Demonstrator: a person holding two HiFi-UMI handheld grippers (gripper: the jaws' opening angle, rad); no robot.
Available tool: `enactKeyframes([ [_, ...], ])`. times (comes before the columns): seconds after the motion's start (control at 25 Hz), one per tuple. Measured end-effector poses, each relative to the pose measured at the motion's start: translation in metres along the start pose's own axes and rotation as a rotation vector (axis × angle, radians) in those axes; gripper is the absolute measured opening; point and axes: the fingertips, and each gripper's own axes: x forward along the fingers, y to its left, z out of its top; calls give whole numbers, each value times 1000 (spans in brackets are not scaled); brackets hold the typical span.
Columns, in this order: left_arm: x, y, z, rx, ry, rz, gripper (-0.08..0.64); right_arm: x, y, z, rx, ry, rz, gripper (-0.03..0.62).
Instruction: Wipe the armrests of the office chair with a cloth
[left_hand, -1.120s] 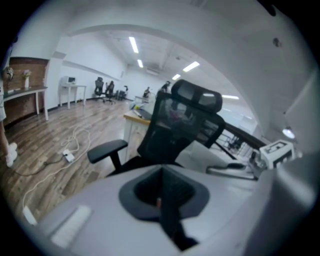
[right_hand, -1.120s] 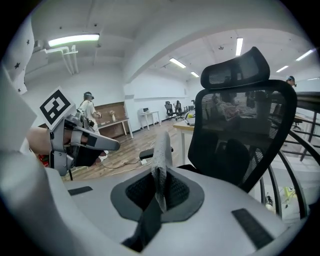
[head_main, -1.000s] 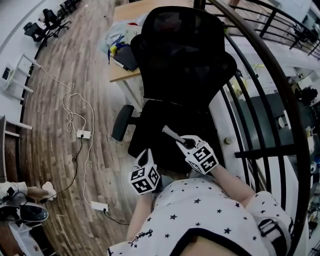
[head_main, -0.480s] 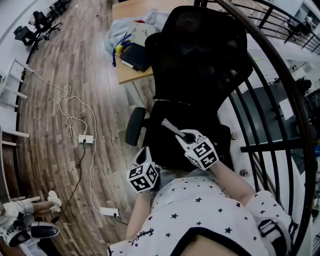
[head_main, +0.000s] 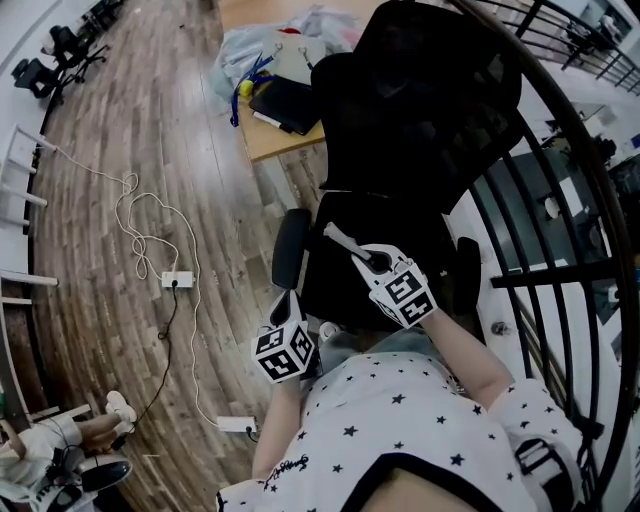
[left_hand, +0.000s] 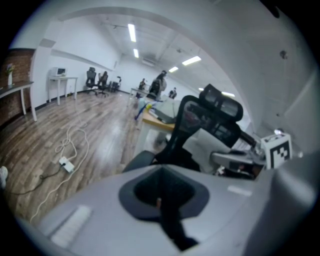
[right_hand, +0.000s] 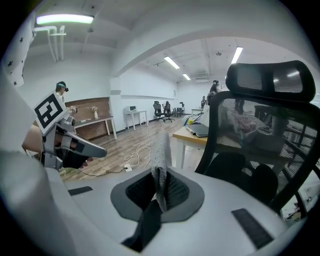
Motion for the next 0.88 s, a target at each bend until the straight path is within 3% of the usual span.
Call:
enactKeyframes([
  [0.32,5,32,2,16,49,-14,8,36,3,-1,-28,49,-11,26],
  [0.88,27,68,-11,-9,116,-10,8,124,-34,-14,-39,140,-51,26],
])
